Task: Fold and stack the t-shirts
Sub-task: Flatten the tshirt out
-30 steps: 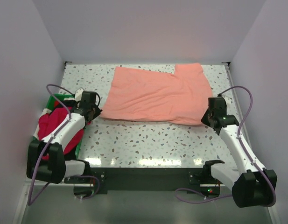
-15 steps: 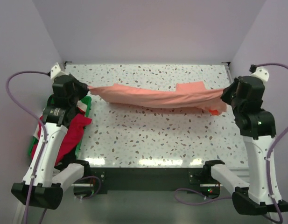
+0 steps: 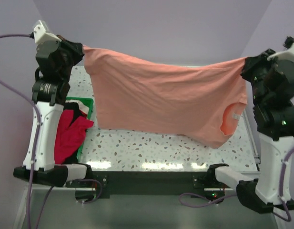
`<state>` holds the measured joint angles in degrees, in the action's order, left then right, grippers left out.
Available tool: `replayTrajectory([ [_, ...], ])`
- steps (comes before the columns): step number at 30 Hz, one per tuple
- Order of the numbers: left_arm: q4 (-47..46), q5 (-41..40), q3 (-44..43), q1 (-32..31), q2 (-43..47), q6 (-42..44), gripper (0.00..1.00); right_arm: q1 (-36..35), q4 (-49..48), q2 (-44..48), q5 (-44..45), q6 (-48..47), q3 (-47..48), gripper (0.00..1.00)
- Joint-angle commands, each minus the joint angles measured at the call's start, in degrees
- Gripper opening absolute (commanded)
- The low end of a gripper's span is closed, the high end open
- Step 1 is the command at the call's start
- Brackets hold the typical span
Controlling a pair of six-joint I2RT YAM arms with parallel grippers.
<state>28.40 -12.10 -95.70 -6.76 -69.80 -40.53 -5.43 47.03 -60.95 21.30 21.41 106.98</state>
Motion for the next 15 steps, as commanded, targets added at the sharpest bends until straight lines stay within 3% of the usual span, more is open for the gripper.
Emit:
replayTrajectory([
  [1,-6.4,1.4,-7.0,1.4,-10.2,2.3,0.00,0.3,-13.7,-10.1,-2.4,-2.0,0.1,0.00],
  [6,-11.5,5.2,-19.6,3.9,-27.3,1.0,0.00,0.3,-22.2,-26.6,-6.0,-2.2,8.3,0.00],
  [11,-12.4,10.4,-45.2,6.8,-46.1,-2.0,0.00,0.2,-22.1,-43.5,-8.9,-2.4,32.4,0.00],
  [15,-21.5,14.1,-44.1,10.0,-46.4,-5.8,0.00,0.2,-25.5,-49.7,-9.1,-2.0,41.6,0.00],
])
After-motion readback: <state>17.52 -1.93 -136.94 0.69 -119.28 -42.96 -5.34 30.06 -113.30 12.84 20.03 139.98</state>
